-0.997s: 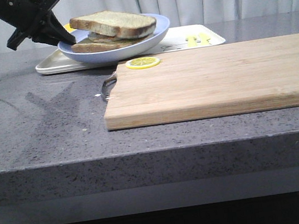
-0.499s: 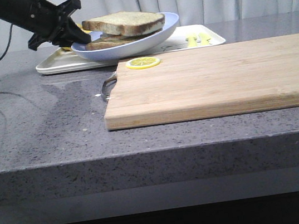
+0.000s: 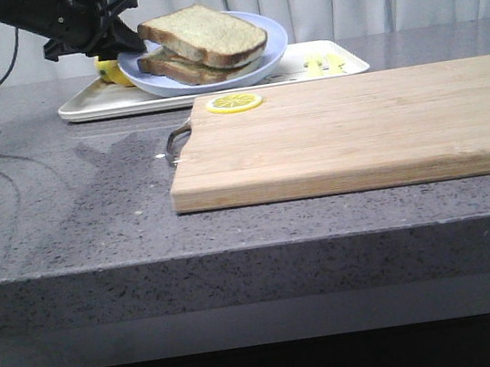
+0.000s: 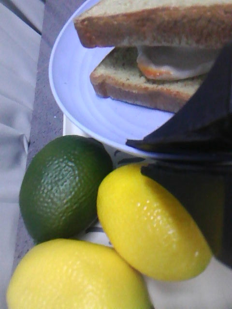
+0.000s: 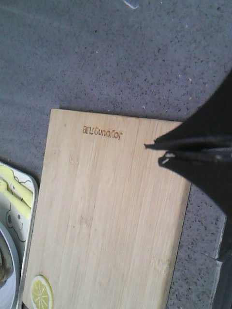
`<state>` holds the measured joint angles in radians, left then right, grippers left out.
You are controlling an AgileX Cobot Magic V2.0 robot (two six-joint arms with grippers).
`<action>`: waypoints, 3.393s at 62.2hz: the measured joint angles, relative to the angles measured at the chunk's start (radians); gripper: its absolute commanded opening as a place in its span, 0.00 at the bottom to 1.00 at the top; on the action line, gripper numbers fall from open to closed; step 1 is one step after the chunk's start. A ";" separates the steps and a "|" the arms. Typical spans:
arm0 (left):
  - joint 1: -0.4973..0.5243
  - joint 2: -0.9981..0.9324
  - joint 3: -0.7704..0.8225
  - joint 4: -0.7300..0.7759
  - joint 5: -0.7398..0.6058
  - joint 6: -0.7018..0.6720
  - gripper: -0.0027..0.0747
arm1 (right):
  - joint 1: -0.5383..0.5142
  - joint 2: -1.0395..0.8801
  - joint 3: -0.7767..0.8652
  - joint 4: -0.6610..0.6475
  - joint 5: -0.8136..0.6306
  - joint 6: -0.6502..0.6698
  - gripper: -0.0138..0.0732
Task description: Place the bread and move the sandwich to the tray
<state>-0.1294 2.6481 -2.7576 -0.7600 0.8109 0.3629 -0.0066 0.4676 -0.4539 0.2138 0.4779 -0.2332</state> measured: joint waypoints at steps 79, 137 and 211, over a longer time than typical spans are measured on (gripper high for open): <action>0.038 0.034 -0.176 -0.034 0.181 0.044 0.06 | 0.000 0.000 0.000 0.000 -0.002 0.000 0.03; 0.035 -0.139 -0.181 -0.244 0.448 -0.124 0.01 | 0.000 0.000 0.000 0.000 0.000 0.000 0.03; -0.034 -0.680 -0.183 -0.028 0.479 -0.402 0.01 | 0.000 0.000 0.000 0.000 0.001 0.000 0.03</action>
<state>-0.1629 1.9681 -2.9408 -0.7881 1.2902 -0.0392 -0.0066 0.4676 -0.4539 0.2138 0.4793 -0.2332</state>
